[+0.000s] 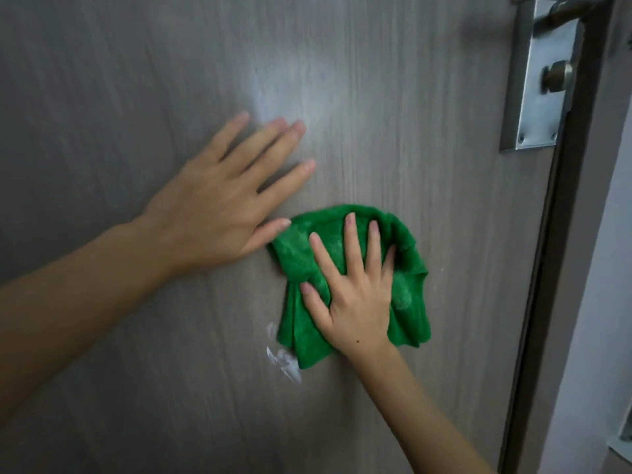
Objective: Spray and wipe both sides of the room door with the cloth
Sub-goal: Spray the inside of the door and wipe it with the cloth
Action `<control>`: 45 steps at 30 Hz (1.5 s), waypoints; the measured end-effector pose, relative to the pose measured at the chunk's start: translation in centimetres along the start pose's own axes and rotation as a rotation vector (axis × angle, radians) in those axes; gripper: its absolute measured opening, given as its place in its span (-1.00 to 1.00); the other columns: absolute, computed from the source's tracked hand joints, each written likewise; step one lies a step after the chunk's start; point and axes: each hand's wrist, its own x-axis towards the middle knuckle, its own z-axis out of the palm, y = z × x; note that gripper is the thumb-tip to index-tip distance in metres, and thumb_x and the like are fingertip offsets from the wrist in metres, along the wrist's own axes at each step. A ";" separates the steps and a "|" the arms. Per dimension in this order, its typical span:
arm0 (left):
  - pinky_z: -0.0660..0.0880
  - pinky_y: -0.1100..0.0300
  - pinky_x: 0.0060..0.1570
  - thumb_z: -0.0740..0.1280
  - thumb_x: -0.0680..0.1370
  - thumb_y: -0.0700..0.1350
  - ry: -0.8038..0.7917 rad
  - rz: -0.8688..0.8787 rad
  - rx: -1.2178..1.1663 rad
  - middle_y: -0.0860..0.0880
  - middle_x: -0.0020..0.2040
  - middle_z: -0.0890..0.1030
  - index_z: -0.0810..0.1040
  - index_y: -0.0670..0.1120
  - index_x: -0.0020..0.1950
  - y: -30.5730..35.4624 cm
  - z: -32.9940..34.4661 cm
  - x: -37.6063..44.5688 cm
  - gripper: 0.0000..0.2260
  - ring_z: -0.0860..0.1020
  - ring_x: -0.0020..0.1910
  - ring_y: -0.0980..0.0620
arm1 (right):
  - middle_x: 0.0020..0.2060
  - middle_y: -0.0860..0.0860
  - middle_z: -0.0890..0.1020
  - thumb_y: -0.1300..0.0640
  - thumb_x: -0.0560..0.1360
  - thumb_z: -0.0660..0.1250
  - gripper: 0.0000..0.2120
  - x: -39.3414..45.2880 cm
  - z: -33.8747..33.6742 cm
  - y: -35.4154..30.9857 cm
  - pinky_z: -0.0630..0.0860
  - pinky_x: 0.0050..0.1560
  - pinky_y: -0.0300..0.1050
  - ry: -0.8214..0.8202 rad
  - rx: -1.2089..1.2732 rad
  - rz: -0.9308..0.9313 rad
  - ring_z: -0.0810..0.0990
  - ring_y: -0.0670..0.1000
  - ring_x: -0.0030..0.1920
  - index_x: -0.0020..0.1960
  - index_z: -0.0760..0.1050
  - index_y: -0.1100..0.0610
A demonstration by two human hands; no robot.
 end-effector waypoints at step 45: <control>0.16 -0.17 0.46 0.17 0.62 -0.05 0.050 -0.070 -0.268 -0.33 0.48 0.25 0.36 -0.24 0.39 5.4 -0.7 0.9 -0.59 0.25 0.47 -0.27 | 0.50 0.07 0.20 -0.25 0.53 0.14 -0.47 -2.1 -0.6 0.6 0.25 0.24 0.18 -0.091 -0.011 -0.203 0.17 0.21 0.47 0.45 0.22 -0.12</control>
